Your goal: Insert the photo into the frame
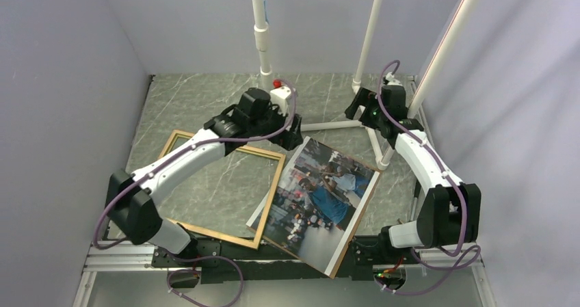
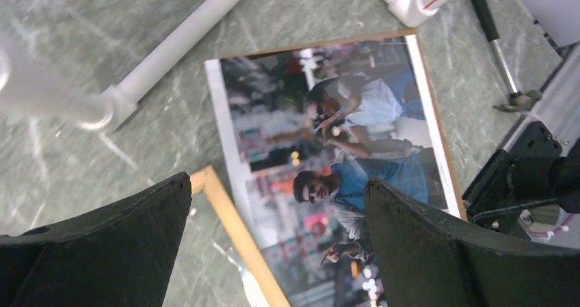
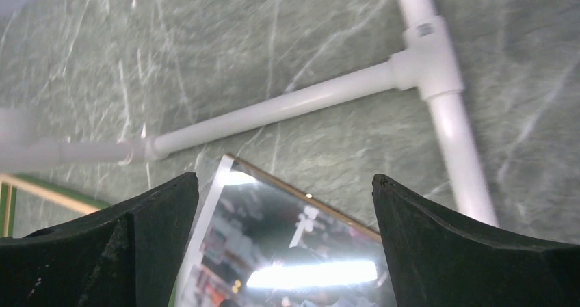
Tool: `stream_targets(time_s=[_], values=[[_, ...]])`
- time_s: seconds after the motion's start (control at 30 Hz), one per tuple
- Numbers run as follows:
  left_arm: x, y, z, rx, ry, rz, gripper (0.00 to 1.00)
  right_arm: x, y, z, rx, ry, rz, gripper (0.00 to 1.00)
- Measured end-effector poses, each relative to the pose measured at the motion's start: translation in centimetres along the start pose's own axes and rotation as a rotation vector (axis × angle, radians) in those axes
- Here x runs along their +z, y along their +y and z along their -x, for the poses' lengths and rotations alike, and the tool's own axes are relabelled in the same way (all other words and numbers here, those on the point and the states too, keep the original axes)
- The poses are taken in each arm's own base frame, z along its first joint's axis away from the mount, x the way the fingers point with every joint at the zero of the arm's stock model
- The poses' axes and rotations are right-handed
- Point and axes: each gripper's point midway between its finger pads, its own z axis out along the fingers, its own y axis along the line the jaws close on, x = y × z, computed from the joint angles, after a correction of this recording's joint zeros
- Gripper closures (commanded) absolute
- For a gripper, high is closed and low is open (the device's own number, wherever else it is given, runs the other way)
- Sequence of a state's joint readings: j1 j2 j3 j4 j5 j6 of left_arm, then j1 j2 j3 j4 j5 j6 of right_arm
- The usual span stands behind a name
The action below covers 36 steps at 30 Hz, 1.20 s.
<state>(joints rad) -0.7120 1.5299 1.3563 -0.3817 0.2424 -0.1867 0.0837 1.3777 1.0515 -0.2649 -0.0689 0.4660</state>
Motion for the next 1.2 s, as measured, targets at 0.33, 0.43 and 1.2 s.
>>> stream_targets(time_s=[0.33,0.43,1.2], values=[[-7.0,4.3,-3.3,-0.183,-0.068,0.325,0.01,-0.9,9.3,-5.9,-0.185,0.114,0.213,0.00],[-10.0,5.6,-4.3,-0.264,-0.089,0.452,0.01,-1.9,12.3,-7.6,-0.237,0.131,0.289,0.00],[-25.0,10.4,-10.1,-0.631,-0.163,1.055,0.01,-6.7,33.3,-20.4,-0.634,0.183,0.791,0.00]])
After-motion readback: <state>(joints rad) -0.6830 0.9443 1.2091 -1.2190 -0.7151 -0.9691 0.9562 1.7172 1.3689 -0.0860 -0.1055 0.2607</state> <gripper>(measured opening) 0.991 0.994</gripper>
